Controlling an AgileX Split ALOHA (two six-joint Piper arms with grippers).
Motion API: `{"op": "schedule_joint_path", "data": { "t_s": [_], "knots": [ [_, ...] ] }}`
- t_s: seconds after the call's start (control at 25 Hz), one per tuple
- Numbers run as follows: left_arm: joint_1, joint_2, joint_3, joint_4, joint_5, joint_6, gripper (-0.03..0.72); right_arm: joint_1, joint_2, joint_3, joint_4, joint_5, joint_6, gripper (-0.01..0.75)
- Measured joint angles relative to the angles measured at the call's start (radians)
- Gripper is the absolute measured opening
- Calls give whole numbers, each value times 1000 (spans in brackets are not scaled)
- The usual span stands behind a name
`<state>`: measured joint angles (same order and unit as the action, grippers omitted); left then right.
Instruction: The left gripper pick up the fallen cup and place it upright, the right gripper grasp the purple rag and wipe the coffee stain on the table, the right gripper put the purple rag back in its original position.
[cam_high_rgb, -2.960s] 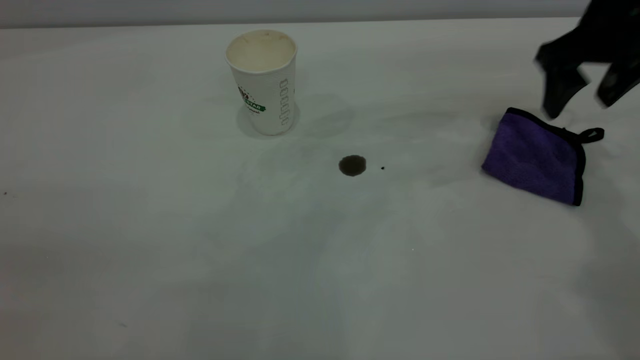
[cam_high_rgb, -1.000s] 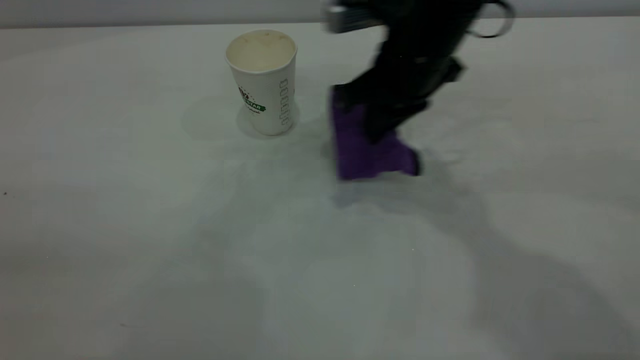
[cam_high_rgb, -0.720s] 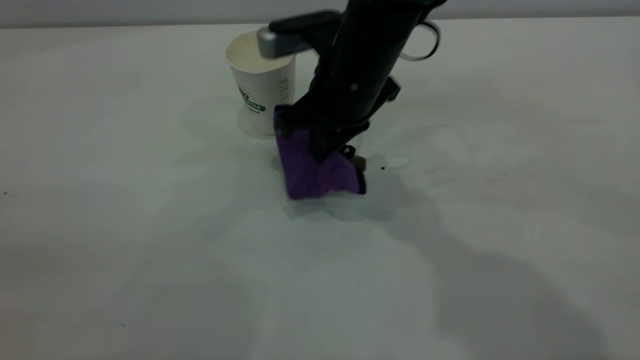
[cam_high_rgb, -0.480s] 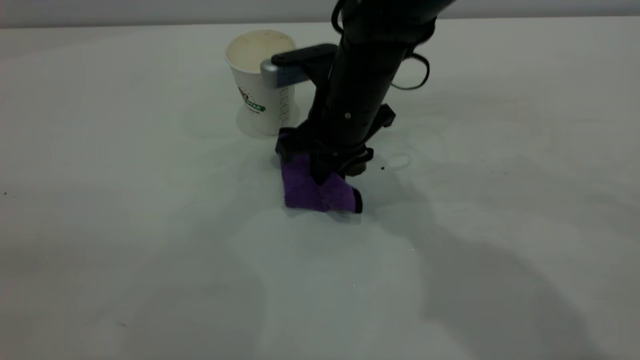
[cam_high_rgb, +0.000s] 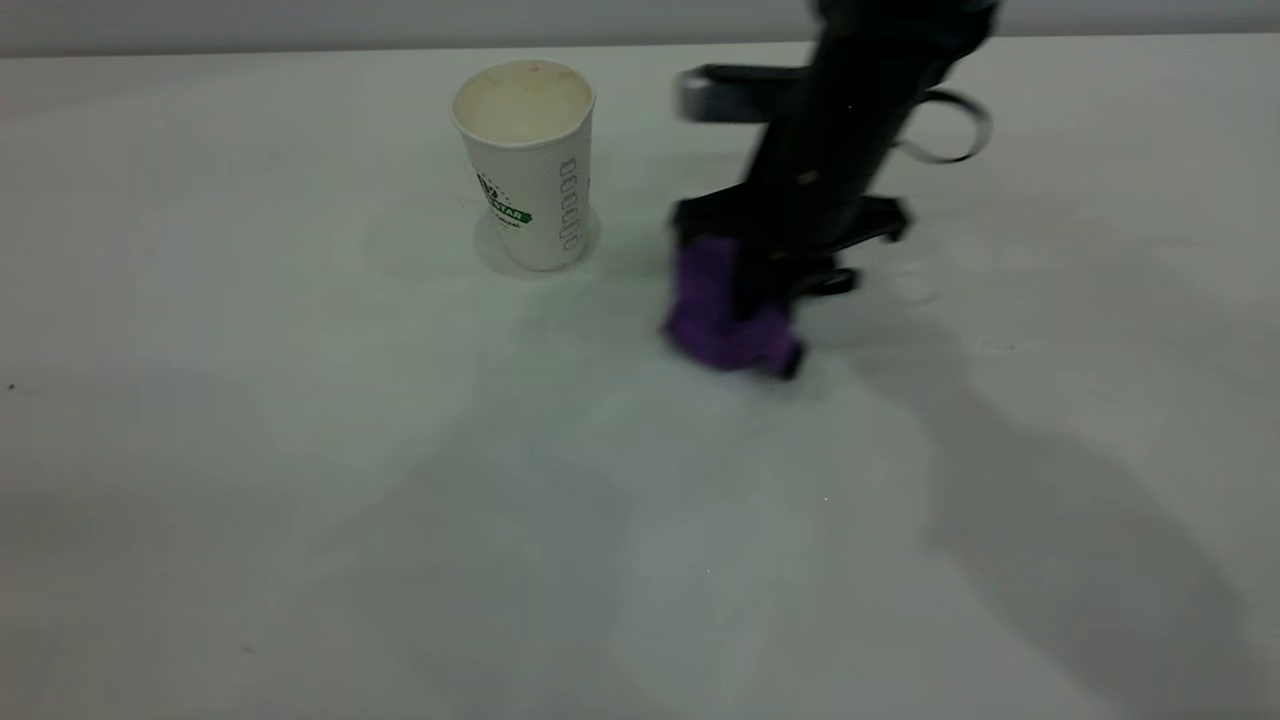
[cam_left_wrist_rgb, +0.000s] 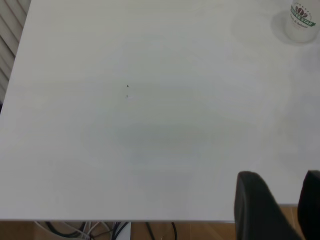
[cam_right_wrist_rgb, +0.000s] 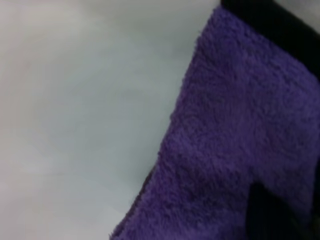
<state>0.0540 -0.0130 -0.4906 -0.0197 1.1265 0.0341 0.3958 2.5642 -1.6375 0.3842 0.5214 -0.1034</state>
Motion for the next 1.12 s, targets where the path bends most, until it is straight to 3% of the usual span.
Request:
{"op": "schedule_joint_path", "data": {
  "t_s": [0.36, 0.56, 0.68, 0.8, 1.04, 1.12],
  "knots": [
    [0, 0, 0, 0, 0, 0, 275, -245, -9, -2, -244, 148, 93, 61],
    [0, 0, 0, 0, 0, 0, 275, -388, -11, -2, -286, 176, 80, 66],
    [0, 0, 0, 0, 0, 0, 275, -432, -17, -2, -288, 185, 59, 89],
    [0, 0, 0, 0, 0, 0, 275, -447, -39, 5, -305, 196, 52, 203],
    [0, 0, 0, 0, 0, 0, 275, -449, -256, 21, -344, 305, -16, 658],
    [0, 0, 0, 0, 0, 0, 275, -449, -390, 21, -327, 383, -53, 711]
  ]
}}
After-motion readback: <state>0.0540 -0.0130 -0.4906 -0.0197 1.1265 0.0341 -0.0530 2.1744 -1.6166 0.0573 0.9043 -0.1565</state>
